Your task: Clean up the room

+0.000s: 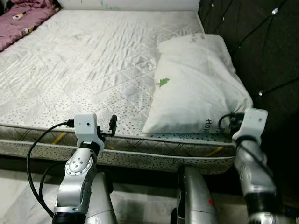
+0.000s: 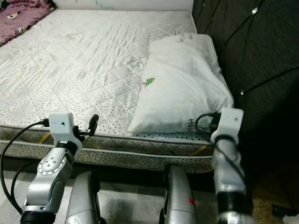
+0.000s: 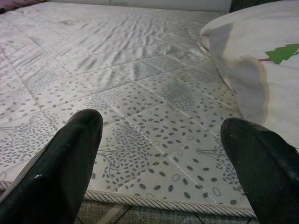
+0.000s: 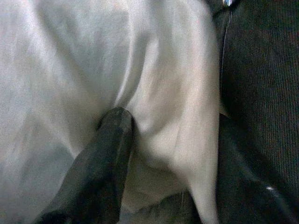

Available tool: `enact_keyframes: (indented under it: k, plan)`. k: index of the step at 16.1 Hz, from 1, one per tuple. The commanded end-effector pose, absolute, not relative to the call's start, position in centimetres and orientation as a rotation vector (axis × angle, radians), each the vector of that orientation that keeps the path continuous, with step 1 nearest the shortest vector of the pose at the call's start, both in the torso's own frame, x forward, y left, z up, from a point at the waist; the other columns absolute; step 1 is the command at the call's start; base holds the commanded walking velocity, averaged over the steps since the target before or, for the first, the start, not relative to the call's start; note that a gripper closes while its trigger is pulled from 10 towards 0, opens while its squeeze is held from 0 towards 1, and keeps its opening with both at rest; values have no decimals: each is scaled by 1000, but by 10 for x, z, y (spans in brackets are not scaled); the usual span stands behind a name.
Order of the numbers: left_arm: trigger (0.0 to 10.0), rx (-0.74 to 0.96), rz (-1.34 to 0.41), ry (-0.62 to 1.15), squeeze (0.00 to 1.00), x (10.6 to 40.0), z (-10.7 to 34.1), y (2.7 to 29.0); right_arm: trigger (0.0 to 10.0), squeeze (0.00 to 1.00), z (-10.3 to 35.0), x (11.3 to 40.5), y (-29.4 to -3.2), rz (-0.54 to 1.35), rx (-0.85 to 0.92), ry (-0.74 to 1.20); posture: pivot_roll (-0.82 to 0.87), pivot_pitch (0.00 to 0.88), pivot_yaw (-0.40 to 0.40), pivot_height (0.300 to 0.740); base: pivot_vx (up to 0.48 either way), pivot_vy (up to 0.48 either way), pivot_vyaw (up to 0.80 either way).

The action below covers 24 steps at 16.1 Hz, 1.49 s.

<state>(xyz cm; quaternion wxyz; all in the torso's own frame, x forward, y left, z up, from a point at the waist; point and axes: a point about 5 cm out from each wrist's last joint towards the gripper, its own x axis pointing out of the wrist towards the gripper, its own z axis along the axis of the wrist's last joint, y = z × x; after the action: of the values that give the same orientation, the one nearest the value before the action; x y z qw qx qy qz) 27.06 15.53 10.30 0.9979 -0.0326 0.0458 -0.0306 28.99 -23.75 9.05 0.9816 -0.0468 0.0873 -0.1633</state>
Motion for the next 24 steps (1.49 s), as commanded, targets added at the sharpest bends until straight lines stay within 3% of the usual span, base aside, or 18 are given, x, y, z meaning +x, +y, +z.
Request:
enact_keyframes:
  k: [1,6,9,16,17,18,19,24]
  plan:
    - [10000,-64,-54,88,0,273,104,157,10000,1000,91,285,-228,-307,-99,183,43,0,4,499,0,0,0]
    - [10000,-62,-57,82,0,275,105,159,10000,1000,123,271,-198,-201,-142,15,32,0,12,499,0,0,0]
    - [10000,-62,-71,75,0,279,107,156,10000,1000,139,275,-175,-125,-79,-52,32,0,23,499,0,0,0]
    - [10000,-63,-73,70,0,281,106,156,10000,1000,150,297,-175,-121,-7,-71,34,0,27,568,0,0,0]
    - [10000,-65,-74,70,0,281,106,155,10000,204,149,299,-174,-117,-21,-64,34,0,27,582,0,0,0]
    - [10000,-65,-74,70,0,281,106,155,10000,204,149,299,-174,-118,-29,-63,33,0,27,587,0,0,0]
    - [10000,-65,-74,69,0,282,106,155,10000,0,148,300,-175,-116,-28,-60,31,0,27,602,0,0,0]
    - [10000,-70,-75,69,0,282,105,154,10000,0,146,304,-180,-137,-14,-48,29,0,27,656,0,0,0]
